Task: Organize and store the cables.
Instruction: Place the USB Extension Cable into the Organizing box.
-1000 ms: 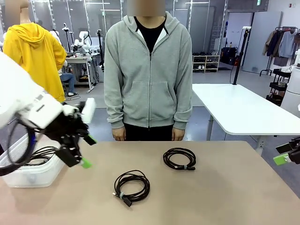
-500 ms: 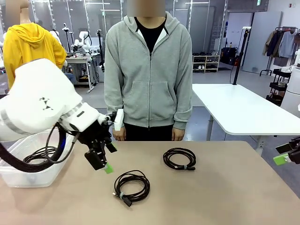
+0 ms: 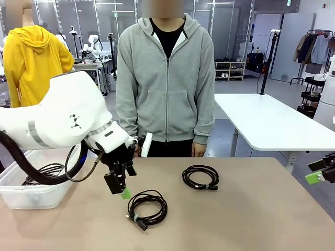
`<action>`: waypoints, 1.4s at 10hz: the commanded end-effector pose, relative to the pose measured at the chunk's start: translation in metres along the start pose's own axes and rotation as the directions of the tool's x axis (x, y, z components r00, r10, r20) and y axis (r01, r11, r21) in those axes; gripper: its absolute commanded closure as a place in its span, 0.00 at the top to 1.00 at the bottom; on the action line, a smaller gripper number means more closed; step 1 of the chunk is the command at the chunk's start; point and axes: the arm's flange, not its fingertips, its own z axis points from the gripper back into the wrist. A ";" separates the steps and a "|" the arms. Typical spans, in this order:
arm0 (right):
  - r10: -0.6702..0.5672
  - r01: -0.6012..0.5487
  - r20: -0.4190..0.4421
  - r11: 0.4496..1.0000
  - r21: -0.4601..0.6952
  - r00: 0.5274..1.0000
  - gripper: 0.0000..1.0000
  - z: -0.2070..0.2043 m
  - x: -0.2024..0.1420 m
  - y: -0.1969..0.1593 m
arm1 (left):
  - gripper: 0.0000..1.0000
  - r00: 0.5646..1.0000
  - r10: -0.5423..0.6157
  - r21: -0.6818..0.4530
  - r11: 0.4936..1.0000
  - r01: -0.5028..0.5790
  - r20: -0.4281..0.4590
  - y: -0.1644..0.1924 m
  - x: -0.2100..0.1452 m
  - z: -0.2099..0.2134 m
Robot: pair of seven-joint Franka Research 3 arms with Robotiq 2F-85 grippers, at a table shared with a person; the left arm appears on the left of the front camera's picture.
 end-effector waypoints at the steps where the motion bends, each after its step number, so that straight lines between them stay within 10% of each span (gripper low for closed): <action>1: 0.010 -0.010 -0.010 1.000 0.006 1.000 1.00 0.002 -0.002 0.002 | 1.00 0.997 -0.021 -0.041 0.999 0.018 -0.069 0.014 0.012 -0.021; 14: 0.010 -0.010 -0.010 1.000 0.006 1.000 1.00 0.002 -0.002 0.002 | 1.00 0.982 -0.107 -0.032 0.994 0.103 -0.154 0.006 -0.009 -0.135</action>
